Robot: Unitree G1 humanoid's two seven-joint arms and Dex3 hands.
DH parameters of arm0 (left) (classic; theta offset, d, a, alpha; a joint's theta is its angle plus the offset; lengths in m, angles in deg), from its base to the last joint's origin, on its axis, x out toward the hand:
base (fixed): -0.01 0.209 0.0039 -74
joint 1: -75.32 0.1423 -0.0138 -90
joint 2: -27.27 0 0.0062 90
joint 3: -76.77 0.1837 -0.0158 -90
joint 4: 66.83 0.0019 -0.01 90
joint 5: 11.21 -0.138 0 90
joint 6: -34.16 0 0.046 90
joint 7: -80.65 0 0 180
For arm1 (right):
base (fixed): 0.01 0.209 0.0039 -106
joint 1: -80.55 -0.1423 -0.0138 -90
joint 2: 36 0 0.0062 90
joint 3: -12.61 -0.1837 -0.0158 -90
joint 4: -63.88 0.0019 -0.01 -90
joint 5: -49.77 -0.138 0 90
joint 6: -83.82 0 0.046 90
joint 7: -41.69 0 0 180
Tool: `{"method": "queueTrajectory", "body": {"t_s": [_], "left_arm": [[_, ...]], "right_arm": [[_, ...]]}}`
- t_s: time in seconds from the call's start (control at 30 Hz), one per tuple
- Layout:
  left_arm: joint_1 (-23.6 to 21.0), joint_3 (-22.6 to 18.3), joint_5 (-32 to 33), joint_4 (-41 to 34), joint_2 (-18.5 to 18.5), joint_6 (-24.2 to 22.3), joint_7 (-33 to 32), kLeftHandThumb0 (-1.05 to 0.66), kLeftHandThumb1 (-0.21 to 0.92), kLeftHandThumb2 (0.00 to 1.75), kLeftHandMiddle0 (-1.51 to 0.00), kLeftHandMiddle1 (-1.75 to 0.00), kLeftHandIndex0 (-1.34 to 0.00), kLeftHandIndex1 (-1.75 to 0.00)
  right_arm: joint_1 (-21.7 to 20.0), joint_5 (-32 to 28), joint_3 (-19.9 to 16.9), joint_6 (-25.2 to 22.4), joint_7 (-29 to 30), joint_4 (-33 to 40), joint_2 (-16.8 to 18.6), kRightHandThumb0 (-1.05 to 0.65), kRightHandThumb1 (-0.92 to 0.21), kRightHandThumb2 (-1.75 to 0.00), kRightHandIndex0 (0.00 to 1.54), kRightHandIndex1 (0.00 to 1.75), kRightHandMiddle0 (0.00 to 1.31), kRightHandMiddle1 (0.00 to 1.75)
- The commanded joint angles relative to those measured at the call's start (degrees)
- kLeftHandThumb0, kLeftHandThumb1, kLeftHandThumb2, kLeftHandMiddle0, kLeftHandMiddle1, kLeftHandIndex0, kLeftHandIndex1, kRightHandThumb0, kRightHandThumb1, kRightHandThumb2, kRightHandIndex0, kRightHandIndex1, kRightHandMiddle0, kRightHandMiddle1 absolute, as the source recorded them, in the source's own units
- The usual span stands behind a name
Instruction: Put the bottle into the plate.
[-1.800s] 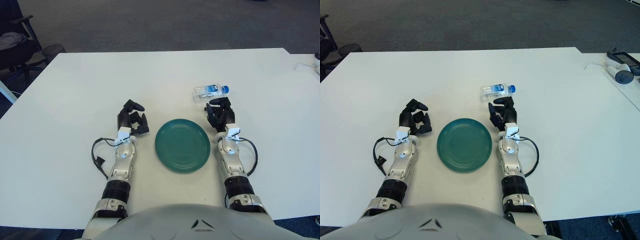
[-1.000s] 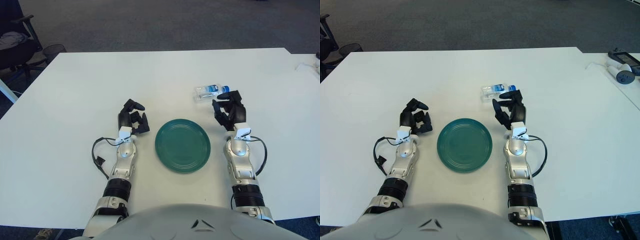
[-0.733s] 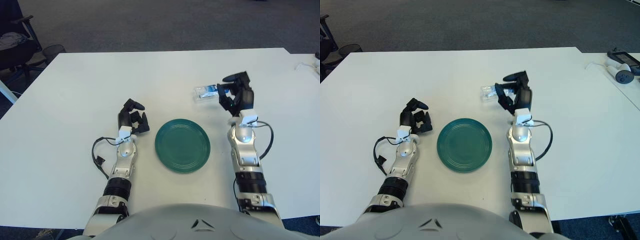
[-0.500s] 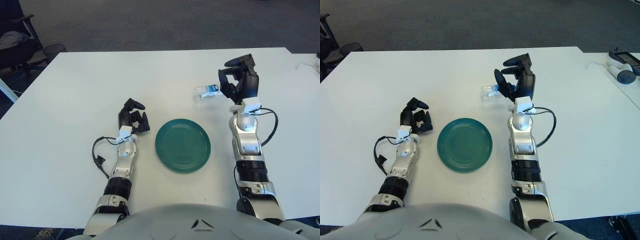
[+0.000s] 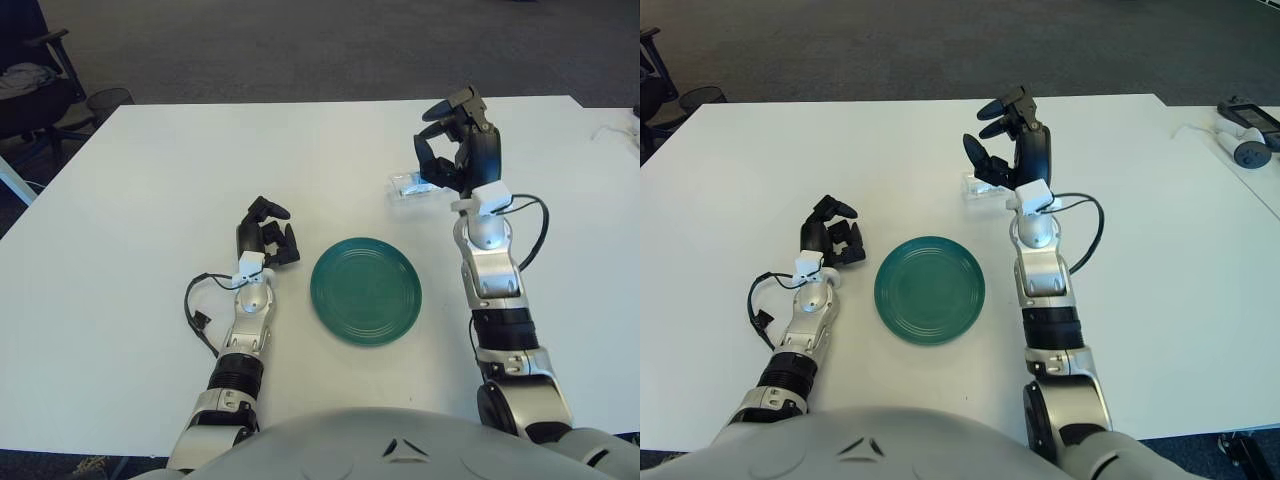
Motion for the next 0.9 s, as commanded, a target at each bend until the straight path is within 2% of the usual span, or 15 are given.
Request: {"method": "queueTrajectory", "body": {"t_s": [0.0,0.07,0.2,0.27,0.33,0.4,0.43,0.5,0.57,0.6,0.63,0.67,0.77,0.87], "left_arm": [[1.3,-0.4,0.48,2.68,0.18,-1.71,0.13,-0.56,0.11,1.56,-1.22,-1.75,-0.78,-1.75],[1.33,-0.35,0.36,2.54,0.18,-1.89,0.04,-0.56,0.12,1.56,-1.22,-1.75,-0.78,-1.75],[1.38,-0.31,0.07,2.15,0.11,-2.56,-0.37,-0.56,0.12,1.56,-1.22,-1.75,-0.78,-1.75],[1.44,-0.25,-0.01,2.32,0.07,-2.29,-0.4,-0.56,0.12,1.56,-1.23,-1.75,-0.77,-1.75],[1.46,-0.22,-0.11,2.45,0.05,-2.04,-0.52,-0.56,0.13,1.55,-1.23,-1.75,-0.77,-1.75],[1.58,-0.17,-0.27,2.4,0.0,-1.85,-0.71,-0.55,0.13,1.54,-1.23,-1.75,-0.76,-1.75],[1.68,-0.14,-0.33,2.33,-0.04,-1.8,-0.76,-0.55,0.14,1.54,-1.23,-1.75,-0.76,-1.75],[1.78,-0.1,-0.53,2.26,-0.03,-1.72,-0.97,-0.55,0.14,1.53,-1.23,-1.75,-0.76,-1.75],[1.8,-0.11,-0.56,2.26,0.0,-1.69,-1.02,-0.55,0.14,1.53,-1.23,-1.75,-0.76,-1.75],[1.98,-0.14,-0.32,2.11,0.0,-1.55,-0.77,-0.55,0.14,1.53,-1.23,-1.75,-0.76,-1.75],[2.1,-0.18,-0.06,2.01,-0.04,-1.42,-0.56,-0.55,0.14,1.53,-1.23,-1.75,-0.76,-1.75],[2.18,-0.21,0.13,1.95,-0.06,-1.32,-0.41,-0.55,0.14,1.53,-1.23,-1.75,-0.76,-1.75],[2.47,-0.26,0.22,1.77,-0.19,-1.18,-0.56,-0.55,0.14,1.53,-1.23,-1.75,-0.76,-1.75],[2.55,-0.23,-0.22,1.59,-0.22,-1.77,-1.19,-0.55,0.14,1.53,-1.22,-1.75,-0.76,-1.75]], "right_arm": [[-6.3,2.43,1.05,-1.22,-0.83,-3.42,-2.03,0.0,-0.83,-0.51,0.43,1.44,0.26,1.62],[-8.43,3.28,1.95,-1.36,-1.74,-5.89,-2.98,0.0,-0.88,-0.42,0.42,1.41,0.25,1.63],[-14.98,5.96,5.55,2.96,-4.95,-20.51,-6.89,-0.01,-0.91,-0.4,0.38,1.4,0.23,1.66],[-18.23,8.3,8.72,6.56,-7.61,-29.13,-9.31,-0.21,-0.92,-0.45,0.37,1.14,0.23,1.69],[-20.4,10.02,11.1,8.63,-9.77,-34.05,-10.93,-0.28,-0.92,-0.47,0.36,1.02,0.22,1.7],[-21.77,11.09,12.75,9.84,-11.43,-36.68,-12.02,-0.46,-0.89,-0.46,0.32,0.78,0.13,1.34],[-22.17,11.28,13.13,10.4,-11.71,-37.55,-12.28,-0.49,-0.89,-0.46,0.32,0.74,0.12,1.29],[-24.39,16.63,17.82,12.54,-14.22,-40.46,-15.54,-0.57,-0.89,-0.43,0.27,0.59,0.08,1.12],[-25.92,19.93,20.66,14.28,-15.07,-42.49,-17.42,-0.75,-0.91,-0.35,0.15,0.3,0.03,0.8],[-26.51,22.07,22.11,15.34,-14.32,-43.0,-18.5,-0.77,-0.91,-0.34,0.13,0.26,0.03,0.76],[-27.19,24.22,23.47,16.18,-13.2,-43.62,-19.36,-0.86,-0.91,-0.3,0.09,0.17,0.02,0.58],[-27.8,25.78,24.52,16.92,-12.27,-44.31,-19.95,-0.93,-0.92,-0.27,0.05,0.11,0.01,0.42],[-29.2,29.03,26.41,17.69,-9.37,-45.81,-20.52,-1.01,-0.92,-0.22,0.02,0.03,0.0,0.17],[-30.48,31.87,28.11,17.07,-7.22,-46.72,-20.77,-1.04,-0.92,-0.15,0.0,0.01,0.0,0.06]]}}
